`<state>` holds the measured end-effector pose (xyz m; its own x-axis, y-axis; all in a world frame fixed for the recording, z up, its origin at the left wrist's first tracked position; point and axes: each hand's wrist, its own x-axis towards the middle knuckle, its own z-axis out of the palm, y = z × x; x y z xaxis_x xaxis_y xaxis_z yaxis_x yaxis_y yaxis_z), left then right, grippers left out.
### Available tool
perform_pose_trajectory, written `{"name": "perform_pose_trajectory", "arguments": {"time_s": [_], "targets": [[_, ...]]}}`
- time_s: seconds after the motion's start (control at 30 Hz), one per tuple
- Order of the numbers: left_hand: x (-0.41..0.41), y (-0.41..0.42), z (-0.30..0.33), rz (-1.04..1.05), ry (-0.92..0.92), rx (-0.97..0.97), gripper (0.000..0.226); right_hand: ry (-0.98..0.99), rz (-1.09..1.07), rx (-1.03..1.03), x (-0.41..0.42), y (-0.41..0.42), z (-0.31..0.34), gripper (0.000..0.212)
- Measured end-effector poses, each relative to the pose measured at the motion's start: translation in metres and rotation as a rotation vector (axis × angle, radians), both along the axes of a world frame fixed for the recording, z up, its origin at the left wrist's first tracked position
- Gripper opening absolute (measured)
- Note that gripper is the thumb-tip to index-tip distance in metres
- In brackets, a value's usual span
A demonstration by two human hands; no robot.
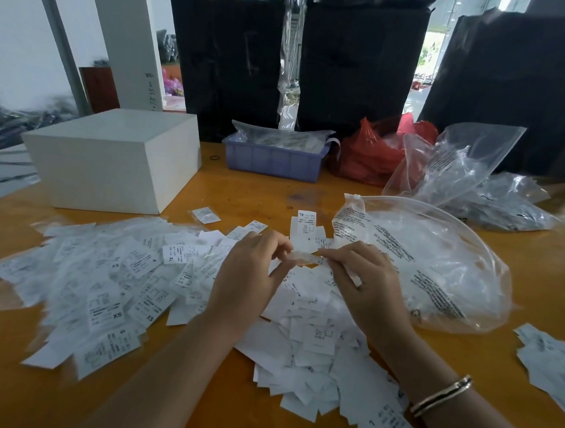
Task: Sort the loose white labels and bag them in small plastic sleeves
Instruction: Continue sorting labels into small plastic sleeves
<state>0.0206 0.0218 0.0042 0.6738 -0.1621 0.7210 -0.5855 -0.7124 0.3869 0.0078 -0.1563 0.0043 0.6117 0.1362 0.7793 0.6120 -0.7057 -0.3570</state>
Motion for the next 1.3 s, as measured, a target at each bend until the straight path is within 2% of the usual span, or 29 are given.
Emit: {"name": "perform_pose_trajectory", "arguments": {"time_s": [0.13, 0.4, 0.53, 0.6, 0.7, 0.87, 1.13, 1.2, 1.3], "targets": [[0.0, -0.001, 0.001, -0.073, 0.043, 0.013, 0.012, 0.051, 0.024, -0.047, 0.0, 0.001, -0.002, 0.025], [-0.001, -0.003, -0.002, -0.244, 0.14, -0.066, 0.014, 0.082, 0.091, -0.077, -0.002, 0.005, -0.001, 0.028], [-0.001, -0.002, -0.001, -0.232, 0.139, -0.154, 0.013, 0.21, 0.054, 0.088, -0.002, 0.005, -0.002, 0.042], [-0.001, -0.002, -0.001, -0.186, 0.138, -0.212, 0.011, 0.242, -0.009, 0.125, 0.0, 0.002, -0.003, 0.04], [-0.001, -0.002, -0.001, -0.178, 0.139, -0.235, 0.013, 0.171, -0.048, 0.039, -0.001, 0.003, -0.002, 0.028], [-0.001, -0.003, -0.003, -0.212, 0.15, -0.19, 0.024, 0.177, -0.06, -0.086, 0.001, 0.007, -0.005, 0.029], [-0.001, -0.002, -0.004, -0.195, 0.144, -0.155, 0.024, 0.32, -0.022, -0.43, -0.001, 0.011, -0.014, 0.064], [0.0, 0.002, -0.002, -0.147, 0.106, -0.11, 0.03, 0.275, -0.104, -0.336, 0.0, 0.005, -0.008, 0.063], [0.004, 0.011, 0.002, 0.05, 0.038, -0.101, 0.03, 0.062, -0.332, -0.077, 0.007, -0.018, 0.002, 0.046]]}}
